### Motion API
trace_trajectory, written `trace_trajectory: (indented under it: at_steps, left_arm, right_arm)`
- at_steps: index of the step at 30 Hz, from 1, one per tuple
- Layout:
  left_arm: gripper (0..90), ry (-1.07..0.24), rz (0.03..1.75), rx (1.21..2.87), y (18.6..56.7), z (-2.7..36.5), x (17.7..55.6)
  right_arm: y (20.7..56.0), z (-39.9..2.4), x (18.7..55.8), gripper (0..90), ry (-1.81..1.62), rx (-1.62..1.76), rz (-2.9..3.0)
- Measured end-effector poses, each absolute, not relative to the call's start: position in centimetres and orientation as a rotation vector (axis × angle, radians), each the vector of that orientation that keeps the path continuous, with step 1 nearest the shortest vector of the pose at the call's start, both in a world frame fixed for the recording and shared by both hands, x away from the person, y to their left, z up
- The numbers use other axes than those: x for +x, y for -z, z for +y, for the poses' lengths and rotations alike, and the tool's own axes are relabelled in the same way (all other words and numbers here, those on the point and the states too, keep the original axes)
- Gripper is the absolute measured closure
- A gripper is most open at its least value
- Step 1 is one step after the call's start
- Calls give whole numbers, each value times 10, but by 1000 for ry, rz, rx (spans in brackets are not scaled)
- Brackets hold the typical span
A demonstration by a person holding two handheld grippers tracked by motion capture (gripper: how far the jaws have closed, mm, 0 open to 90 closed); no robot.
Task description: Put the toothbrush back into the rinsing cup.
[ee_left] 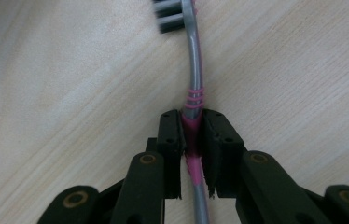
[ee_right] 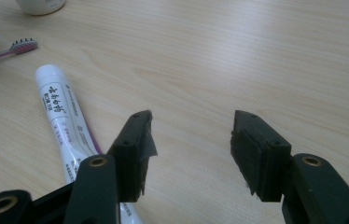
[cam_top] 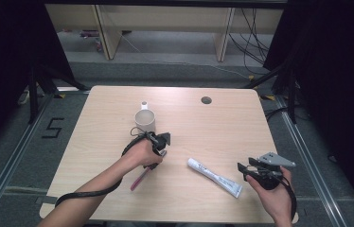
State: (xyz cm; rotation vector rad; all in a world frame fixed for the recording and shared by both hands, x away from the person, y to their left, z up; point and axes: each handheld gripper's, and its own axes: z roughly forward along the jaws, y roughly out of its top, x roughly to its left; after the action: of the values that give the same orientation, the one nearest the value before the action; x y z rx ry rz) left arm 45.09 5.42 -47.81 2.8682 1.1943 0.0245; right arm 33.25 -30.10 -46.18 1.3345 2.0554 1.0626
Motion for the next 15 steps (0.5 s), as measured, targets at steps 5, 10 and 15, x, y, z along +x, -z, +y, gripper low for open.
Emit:
trace_trajectory:
  at_steps: [5, 10, 15]
  left_arm:
    - [783, -18, 1169, 2898, 478, 54, 455]
    - [799, -5, 1151, 2908, 478, 55, 454]
    - [802, 36, 1152, 2842, 478, 59, 448]
  right_arm:
    - [463, -298, 331, 482, -1070, 1380, 2067]
    - [464, -298, 331, 482, -1072, 1384, 2063]
    - [464, -300, 332, 482, -1058, 1335, 2062]
